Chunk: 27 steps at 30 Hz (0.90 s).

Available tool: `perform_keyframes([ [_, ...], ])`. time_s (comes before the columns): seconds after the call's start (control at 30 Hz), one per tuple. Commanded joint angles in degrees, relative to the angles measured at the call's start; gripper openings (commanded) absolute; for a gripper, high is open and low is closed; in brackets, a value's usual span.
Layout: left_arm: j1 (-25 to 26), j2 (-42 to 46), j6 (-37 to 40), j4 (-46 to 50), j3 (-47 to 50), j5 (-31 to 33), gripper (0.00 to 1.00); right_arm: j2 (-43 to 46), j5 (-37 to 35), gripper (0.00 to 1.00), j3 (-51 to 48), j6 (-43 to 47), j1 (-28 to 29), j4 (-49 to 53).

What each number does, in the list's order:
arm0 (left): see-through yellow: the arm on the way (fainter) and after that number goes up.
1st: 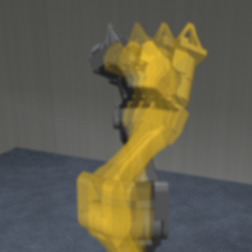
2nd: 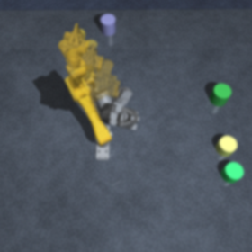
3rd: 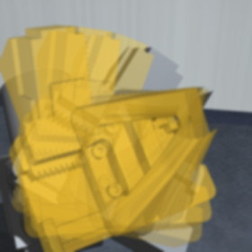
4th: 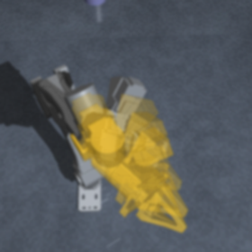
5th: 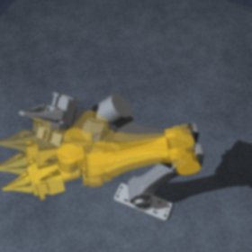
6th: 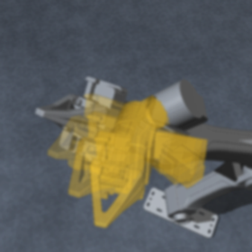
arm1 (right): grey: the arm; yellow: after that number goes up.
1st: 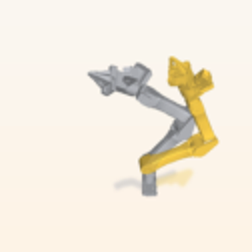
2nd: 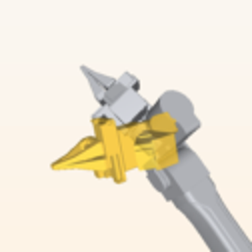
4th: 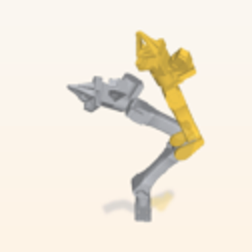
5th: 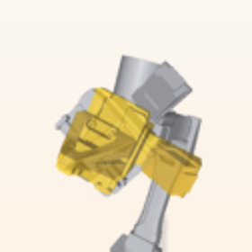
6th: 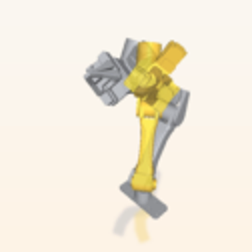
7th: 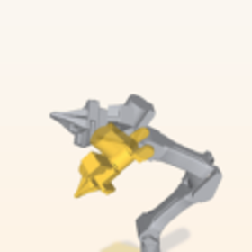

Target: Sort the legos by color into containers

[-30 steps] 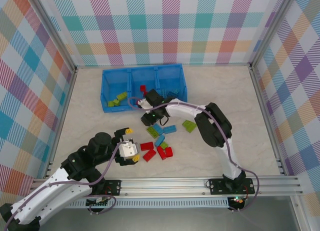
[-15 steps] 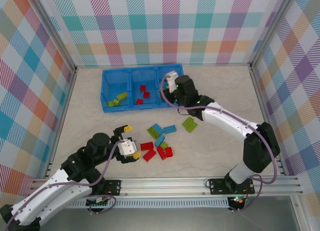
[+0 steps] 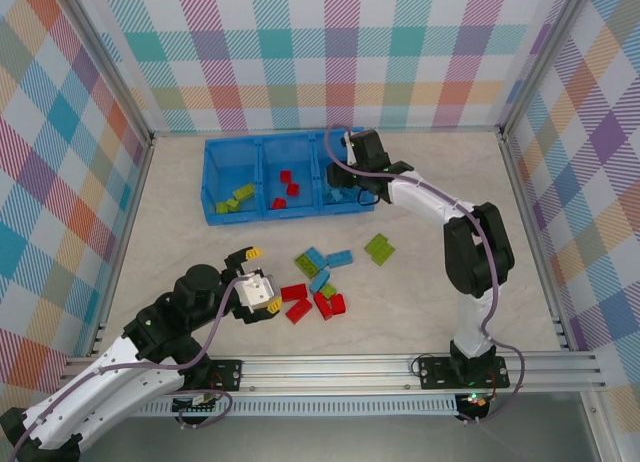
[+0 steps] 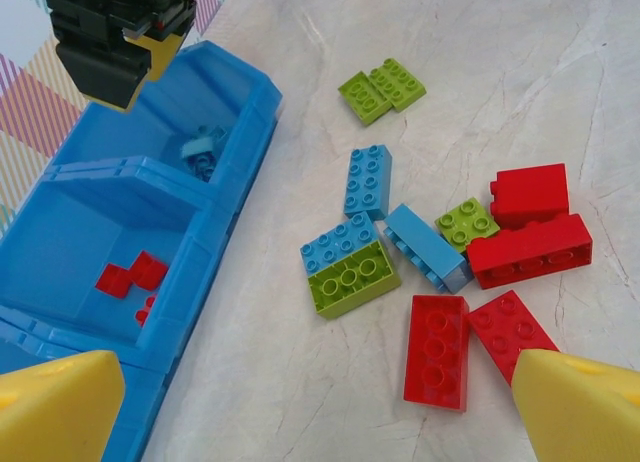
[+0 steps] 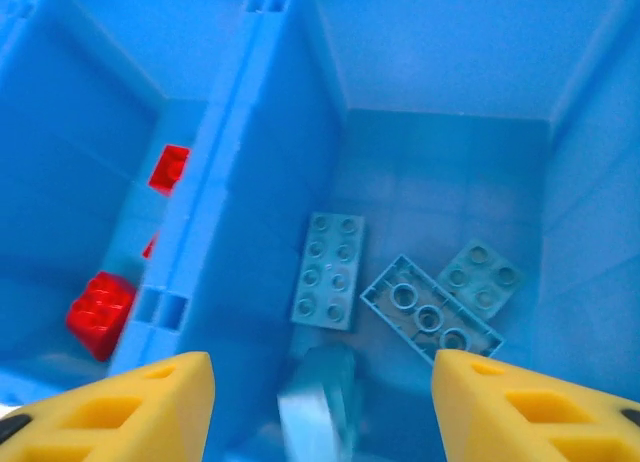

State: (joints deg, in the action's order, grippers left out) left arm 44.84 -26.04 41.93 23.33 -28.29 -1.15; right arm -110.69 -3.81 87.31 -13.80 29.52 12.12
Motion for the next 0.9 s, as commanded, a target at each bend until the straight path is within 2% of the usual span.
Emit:
perform_keyframes([
  [0.0,-0.5,-0.3,-1.4,-2.4,0.5,0.9,1.0,4.9,1.0,0.6,0.9,-1.1,0.2,1.7],
  [0.1,-0.5,-0.7,-1.8,-2.4,0.2,1.1,1.0,10.9,1.7,0.61,-4.2,-1.1,0.2,1.2],
  [0.23,-0.5,-1.1,-4.5,-2.6,-0.8,1.8,1.0,23.3,3.3,0.69,-16.9,-2.6,0.2,-1.3],
  [0.3,-0.5,-1.9,-8.3,-3.0,-2.3,2.2,1.0,30.7,3.3,0.73,-24.4,-3.9,0.1,-2.1],
  [0.37,-0.5,-4.3,-16.4,-3.2,-5.5,2.2,1.0,37.3,3.1,0.76,-30.0,-4.9,0.0,0.0],
  [0.47,-0.3,-12.9,-31.6,-1.7,-14.1,2.7,1.0,47.9,1.9,0.8,-37.3,-7.7,-0.4,6.0],
  [0.57,0.9,-25.8,-46.7,1.7,-23.4,3.5,0.93,58.4,2.4,0.82,-43.3,-13.8,-2.3,11.7],
  [0.63,3.2,-35.1,-52.2,3.4,-29.8,3.9,0.89,64.3,5.2,0.83,-46.5,-17.3,-4.1,14.2],
  [0.73,6.2,-47.7,-55.6,7.1,-38.0,7.1,0.86,68.8,7.3,0.87,-48.1,-19.2,-5.0,17.8],
  [0.8,6.5,-54.5,-60.8,11.9,-42.6,11.6,0.81,69.5,8.2,0.88,-48.0,-19.3,-4.9,19.9],
  [0.87,6.5,-58.8,-68.1,15.4,-44.3,16.8,0.72,69.6,9.4,0.9,-47.6,-19.4,-4.9,21.2],
])
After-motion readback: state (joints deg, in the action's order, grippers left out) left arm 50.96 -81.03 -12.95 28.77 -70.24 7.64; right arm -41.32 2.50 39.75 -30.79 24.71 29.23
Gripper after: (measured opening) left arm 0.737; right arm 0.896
